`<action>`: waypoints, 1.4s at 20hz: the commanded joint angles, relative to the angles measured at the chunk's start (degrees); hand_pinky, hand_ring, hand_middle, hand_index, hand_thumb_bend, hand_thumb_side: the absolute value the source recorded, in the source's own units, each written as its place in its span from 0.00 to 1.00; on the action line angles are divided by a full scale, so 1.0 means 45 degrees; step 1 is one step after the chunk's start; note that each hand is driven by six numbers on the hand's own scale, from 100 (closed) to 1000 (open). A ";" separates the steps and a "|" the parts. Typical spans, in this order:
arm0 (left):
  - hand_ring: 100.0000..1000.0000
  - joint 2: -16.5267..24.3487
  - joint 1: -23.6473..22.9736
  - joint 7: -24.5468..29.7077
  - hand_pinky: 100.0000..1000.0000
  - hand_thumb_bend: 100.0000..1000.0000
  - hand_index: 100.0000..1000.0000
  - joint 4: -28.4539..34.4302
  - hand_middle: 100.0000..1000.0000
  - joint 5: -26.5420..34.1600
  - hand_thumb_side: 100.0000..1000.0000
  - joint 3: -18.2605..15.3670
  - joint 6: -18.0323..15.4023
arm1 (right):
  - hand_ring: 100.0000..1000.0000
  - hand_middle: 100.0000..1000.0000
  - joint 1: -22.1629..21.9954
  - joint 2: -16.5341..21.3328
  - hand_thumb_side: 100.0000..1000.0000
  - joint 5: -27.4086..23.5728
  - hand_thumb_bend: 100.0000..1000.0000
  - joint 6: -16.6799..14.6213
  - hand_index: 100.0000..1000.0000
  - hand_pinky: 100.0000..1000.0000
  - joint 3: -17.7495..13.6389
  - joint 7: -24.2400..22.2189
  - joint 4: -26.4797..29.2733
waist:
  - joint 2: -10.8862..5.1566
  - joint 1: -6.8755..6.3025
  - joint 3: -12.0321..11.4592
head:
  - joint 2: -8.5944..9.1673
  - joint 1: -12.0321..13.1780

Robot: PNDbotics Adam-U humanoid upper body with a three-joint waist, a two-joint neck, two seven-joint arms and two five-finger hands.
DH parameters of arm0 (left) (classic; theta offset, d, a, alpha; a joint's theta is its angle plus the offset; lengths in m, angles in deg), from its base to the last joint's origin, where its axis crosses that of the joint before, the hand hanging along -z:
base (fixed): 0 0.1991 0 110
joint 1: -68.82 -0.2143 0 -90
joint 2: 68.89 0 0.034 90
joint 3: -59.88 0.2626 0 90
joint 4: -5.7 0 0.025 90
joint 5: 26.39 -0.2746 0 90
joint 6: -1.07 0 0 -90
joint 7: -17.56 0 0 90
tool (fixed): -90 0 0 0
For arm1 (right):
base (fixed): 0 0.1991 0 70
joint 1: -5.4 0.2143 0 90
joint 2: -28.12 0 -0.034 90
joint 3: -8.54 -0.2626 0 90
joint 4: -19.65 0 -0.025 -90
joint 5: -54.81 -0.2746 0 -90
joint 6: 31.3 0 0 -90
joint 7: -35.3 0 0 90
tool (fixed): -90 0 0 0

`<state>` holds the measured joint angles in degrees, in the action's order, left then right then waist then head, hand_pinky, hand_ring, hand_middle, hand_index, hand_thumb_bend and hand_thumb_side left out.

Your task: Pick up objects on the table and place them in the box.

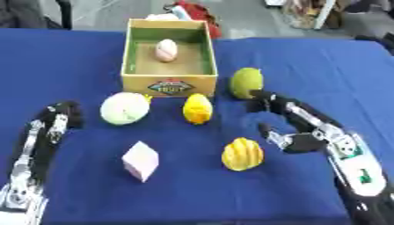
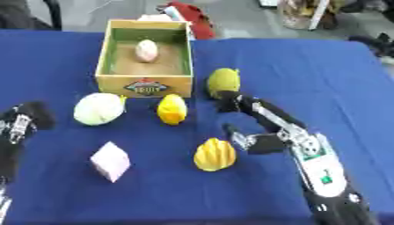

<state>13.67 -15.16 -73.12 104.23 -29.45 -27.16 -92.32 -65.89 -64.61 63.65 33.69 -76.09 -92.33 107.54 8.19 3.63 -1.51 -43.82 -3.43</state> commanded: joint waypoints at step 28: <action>0.57 0.0364 -0.0124 0.0139 0.62 0.00 0.72 0.0033 0.55 -0.0141 0.74 0.0076 0.0012 | 0.89 0.87 0.1793 0.3055 0.28 0.6331 0.00 -0.3050 0.98 0.85 0.3120 -0.1112 -0.0262 | -0.0485 0.0184 -0.0026 | -0.0065 -0.0171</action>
<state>14.24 -16.06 -72.71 103.88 -29.82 -26.81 -92.20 -58.44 -51.88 91.45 27.68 -62.14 -90.41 105.18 7.56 3.79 -1.60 -43.84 -4.13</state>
